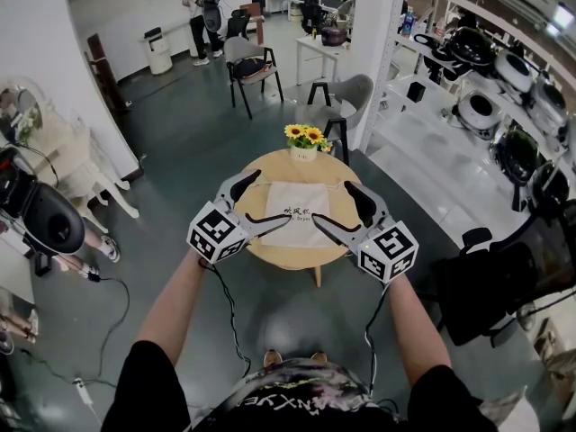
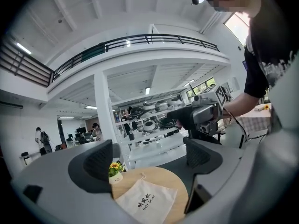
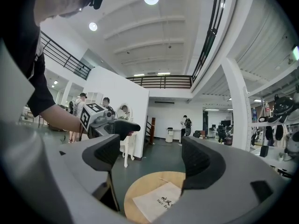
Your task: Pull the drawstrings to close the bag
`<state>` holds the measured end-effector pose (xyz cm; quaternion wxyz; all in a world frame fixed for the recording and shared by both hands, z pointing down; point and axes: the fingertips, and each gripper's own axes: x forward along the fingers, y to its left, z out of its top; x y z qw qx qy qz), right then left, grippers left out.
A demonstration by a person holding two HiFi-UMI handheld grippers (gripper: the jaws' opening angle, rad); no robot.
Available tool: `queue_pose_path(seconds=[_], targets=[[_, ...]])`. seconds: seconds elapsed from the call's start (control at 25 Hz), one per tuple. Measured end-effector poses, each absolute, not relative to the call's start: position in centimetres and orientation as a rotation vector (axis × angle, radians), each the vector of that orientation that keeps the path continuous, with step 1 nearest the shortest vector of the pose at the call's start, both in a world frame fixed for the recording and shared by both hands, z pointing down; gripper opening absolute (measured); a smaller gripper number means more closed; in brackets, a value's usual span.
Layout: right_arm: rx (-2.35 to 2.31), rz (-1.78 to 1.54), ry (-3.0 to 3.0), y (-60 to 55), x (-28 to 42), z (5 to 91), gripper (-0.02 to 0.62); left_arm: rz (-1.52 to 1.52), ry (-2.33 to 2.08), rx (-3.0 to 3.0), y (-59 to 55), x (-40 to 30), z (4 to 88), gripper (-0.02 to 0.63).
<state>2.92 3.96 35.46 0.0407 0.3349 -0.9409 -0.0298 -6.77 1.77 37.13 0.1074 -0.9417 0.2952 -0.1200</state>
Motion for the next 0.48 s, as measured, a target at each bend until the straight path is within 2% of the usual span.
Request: queue_pose_path(seconds=[0.28,0.48], targets=[[1.012,-0.089,-2.895,3.98,2.99,35.37,0.451,-0.368,0.847,-2.769,1.93,-6.19,37.31,0.556],[1.032,-0.098,-2.896,3.88,3.04,35.58,0.528,-0.376,0.828,-2.77,2.2,-6.19,37.67,0.586]])
